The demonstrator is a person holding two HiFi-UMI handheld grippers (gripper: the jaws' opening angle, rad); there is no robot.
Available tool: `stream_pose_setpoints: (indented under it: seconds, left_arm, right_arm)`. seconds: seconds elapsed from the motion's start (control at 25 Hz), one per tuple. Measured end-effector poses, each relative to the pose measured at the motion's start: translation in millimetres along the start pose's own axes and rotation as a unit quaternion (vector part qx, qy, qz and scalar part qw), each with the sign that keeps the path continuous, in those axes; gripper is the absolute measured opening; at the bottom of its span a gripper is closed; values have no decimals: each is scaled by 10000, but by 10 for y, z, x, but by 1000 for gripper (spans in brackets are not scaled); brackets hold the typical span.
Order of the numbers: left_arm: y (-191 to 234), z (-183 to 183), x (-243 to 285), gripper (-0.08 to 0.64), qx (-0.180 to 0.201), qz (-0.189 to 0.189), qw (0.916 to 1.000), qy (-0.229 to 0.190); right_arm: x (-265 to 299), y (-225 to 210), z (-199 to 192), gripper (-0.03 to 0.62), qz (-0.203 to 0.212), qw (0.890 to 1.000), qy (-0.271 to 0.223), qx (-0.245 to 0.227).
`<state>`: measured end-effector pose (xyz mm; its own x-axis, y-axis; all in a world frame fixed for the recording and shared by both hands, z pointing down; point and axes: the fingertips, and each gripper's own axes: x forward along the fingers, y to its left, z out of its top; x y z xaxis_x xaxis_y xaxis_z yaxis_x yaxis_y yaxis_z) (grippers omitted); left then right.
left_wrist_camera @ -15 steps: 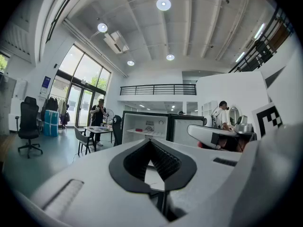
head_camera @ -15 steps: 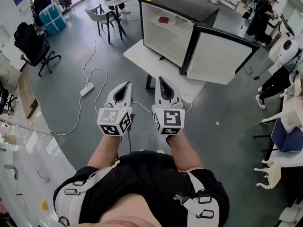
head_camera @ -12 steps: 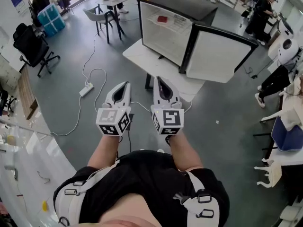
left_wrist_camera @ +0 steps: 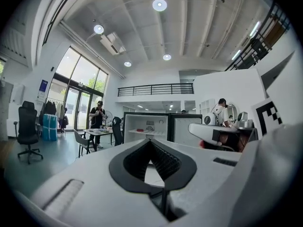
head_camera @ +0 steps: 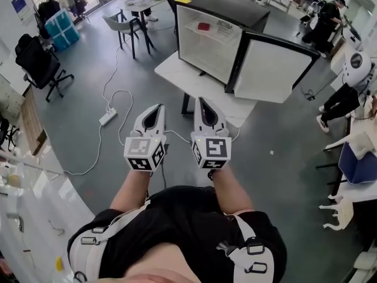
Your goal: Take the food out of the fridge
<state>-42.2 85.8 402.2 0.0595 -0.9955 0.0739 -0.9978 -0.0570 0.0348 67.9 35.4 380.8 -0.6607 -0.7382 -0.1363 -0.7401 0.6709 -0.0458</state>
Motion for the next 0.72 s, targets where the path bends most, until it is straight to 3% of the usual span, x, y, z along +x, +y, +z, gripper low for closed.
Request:
stream_pose_setpoints:
  seconds: [0.2, 0.4, 0.72]
  left_arm:
    - [5, -114, -77, 3, -171, -301, 9994, 45]
    - [55, -212, -33, 3, -261, -466, 9985, 152]
    - [343, -198, 262, 3, -334, -417, 9984, 193]
  right_arm:
    - [-48, 104, -68, 8, -29, 9992, 131, 379]
    - [11, 119, -75, 8, -159, 9994, 142, 289]
    - [360, 28, -209, 8, -214, 9995, 157, 153]
